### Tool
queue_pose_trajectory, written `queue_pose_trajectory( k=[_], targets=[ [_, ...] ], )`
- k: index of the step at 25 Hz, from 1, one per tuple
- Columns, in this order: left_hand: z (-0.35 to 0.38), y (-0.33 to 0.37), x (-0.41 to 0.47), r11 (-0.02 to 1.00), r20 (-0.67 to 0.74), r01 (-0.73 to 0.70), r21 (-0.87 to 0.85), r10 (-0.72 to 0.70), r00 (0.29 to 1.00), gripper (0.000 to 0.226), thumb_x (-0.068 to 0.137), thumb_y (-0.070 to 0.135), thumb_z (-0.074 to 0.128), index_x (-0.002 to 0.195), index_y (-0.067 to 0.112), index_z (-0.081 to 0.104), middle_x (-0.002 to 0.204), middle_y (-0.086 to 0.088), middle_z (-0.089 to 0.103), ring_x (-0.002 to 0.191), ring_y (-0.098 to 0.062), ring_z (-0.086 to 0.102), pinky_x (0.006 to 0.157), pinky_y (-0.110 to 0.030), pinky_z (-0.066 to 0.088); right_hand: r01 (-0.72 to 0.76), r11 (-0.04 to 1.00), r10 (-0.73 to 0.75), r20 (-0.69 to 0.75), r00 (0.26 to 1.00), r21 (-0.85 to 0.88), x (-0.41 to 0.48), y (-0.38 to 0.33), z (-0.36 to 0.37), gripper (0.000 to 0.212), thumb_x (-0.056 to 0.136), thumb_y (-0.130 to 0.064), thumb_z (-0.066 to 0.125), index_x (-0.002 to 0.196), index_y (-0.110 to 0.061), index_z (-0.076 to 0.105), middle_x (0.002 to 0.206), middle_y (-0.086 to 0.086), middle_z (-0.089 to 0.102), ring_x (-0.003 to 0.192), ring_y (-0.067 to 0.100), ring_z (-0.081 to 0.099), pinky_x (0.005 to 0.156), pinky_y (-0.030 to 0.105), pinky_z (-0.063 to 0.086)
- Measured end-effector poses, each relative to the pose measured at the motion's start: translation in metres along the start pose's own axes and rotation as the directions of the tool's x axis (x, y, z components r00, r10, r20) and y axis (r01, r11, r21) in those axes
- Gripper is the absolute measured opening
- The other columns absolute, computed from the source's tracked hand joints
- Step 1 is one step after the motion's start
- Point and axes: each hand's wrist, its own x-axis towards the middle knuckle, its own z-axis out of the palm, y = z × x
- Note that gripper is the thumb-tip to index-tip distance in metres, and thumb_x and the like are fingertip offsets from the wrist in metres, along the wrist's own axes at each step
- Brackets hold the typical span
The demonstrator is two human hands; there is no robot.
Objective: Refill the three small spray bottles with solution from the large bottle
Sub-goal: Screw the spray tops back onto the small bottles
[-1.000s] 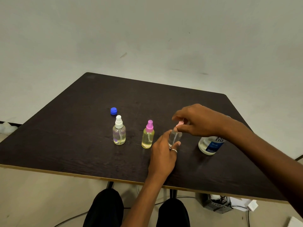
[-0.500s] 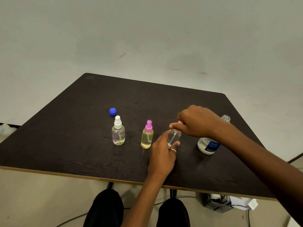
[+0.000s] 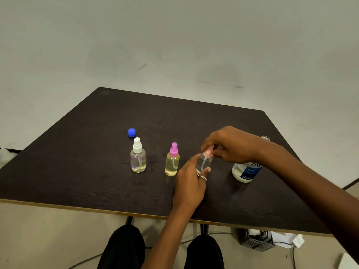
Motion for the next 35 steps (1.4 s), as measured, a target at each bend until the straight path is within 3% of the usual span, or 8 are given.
queue_pose_trajectory(
  k=[3, 8, 11, 14, 16, 19, 27, 35],
  targets=[
    [0.000, 0.001, 0.000, 1.000, 0.005, 0.005, 0.002, -0.005, 1.000, 0.044, 0.094, 0.028, 0.067, 0.136, 0.025, 0.054, 0.123, 0.011, 0.065, 0.111, 0.000, 0.060, 0.088, -0.013, 0.049, -0.049, 0.998, 0.047, -0.052, 0.998, -0.032, 0.002, -0.002, 0.005, 0.012, 0.092, -0.031, 0.059, 0.094, -0.024, 0.068, 0.083, -0.011, 0.066, 0.073, 0.006, 0.060, 0.069, 0.025, 0.049],
    [-0.001, 0.002, -0.001, 1.000, 0.001, 0.005, -0.004, -0.005, 1.000, 0.040, 0.095, 0.027, 0.067, 0.133, 0.026, 0.056, 0.119, 0.013, 0.066, 0.105, 0.003, 0.060, 0.082, -0.006, 0.046, -0.220, 0.915, 0.155, -0.209, 0.966, -0.338, 0.005, -0.006, 0.016, 0.057, 0.088, -0.072, 0.030, 0.060, -0.025, 0.047, 0.056, -0.008, 0.050, 0.051, 0.007, 0.049, 0.048, 0.023, 0.035],
    [-0.001, 0.002, -0.001, 1.000, -0.002, 0.002, -0.014, -0.002, 1.000, 0.037, 0.095, 0.027, 0.067, 0.130, 0.026, 0.057, 0.118, 0.012, 0.067, 0.104, 0.003, 0.061, 0.082, -0.007, 0.047, -0.262, 0.914, 0.190, -0.244, 0.951, -0.310, 0.003, -0.009, 0.016, 0.068, 0.086, -0.076, 0.021, 0.064, -0.023, 0.057, 0.058, -0.005, 0.056, 0.052, 0.008, 0.053, 0.047, 0.023, 0.037],
    [-0.001, 0.002, 0.000, 1.000, -0.006, 0.003, 0.004, -0.003, 1.000, 0.040, 0.095, 0.027, 0.067, 0.134, 0.023, 0.056, 0.118, 0.008, 0.067, 0.107, -0.006, 0.063, 0.088, -0.019, 0.053, -0.136, 0.976, 0.116, -0.123, 0.986, -0.170, 0.000, -0.007, 0.006, 0.040, 0.090, -0.060, 0.046, 0.101, -0.027, 0.065, 0.091, -0.010, 0.066, 0.078, 0.006, 0.059, 0.068, 0.030, 0.053],
    [-0.001, 0.002, 0.000, 1.000, -0.004, 0.005, 0.003, -0.005, 1.000, 0.043, 0.095, 0.027, 0.067, 0.136, 0.022, 0.055, 0.120, 0.008, 0.067, 0.109, -0.006, 0.063, 0.090, -0.021, 0.053, -0.051, 0.994, 0.049, -0.020, 0.999, -0.097, -0.001, -0.008, 0.002, 0.027, 0.091, -0.038, 0.060, 0.115, -0.026, 0.064, 0.103, -0.011, 0.064, 0.087, 0.003, 0.056, 0.080, 0.029, 0.052],
    [-0.002, 0.004, -0.001, 1.000, 0.003, 0.003, 0.003, -0.004, 1.000, 0.043, 0.095, 0.027, 0.066, 0.136, 0.022, 0.055, 0.121, 0.009, 0.067, 0.110, -0.003, 0.061, 0.091, -0.018, 0.052, -0.037, 0.996, 0.035, -0.022, 0.999, -0.087, 0.002, -0.007, 0.003, 0.021, 0.091, -0.024, 0.062, 0.111, -0.022, 0.068, 0.102, -0.009, 0.065, 0.085, 0.002, 0.054, 0.080, 0.025, 0.050],
    [-0.002, 0.005, -0.001, 1.000, -0.002, 0.023, -0.001, -0.023, 1.000, 0.043, 0.094, 0.026, 0.068, 0.135, 0.023, 0.055, 0.120, 0.008, 0.067, 0.109, -0.003, 0.062, 0.091, -0.023, 0.054, -0.127, 0.991, 0.122, -0.117, 0.986, -0.040, 0.005, -0.005, 0.021, 0.007, 0.091, -0.028, 0.059, 0.095, -0.024, 0.063, 0.089, -0.007, 0.059, 0.079, 0.008, 0.055, 0.071, 0.025, 0.048],
    [-0.001, 0.010, -0.004, 0.999, -0.053, 0.030, 0.030, -0.028, 0.998, 0.038, 0.092, 0.020, 0.071, 0.127, 0.017, 0.058, 0.110, 0.004, 0.071, 0.096, -0.006, 0.066, 0.081, -0.023, 0.056, -0.292, 0.954, 0.298, -0.342, 0.891, 0.070, 0.004, -0.012, 0.047, 0.008, 0.086, -0.031, 0.058, 0.089, -0.025, 0.062, 0.087, -0.004, 0.057, 0.078, 0.014, 0.054, 0.066, 0.029, 0.044]
  ],
)
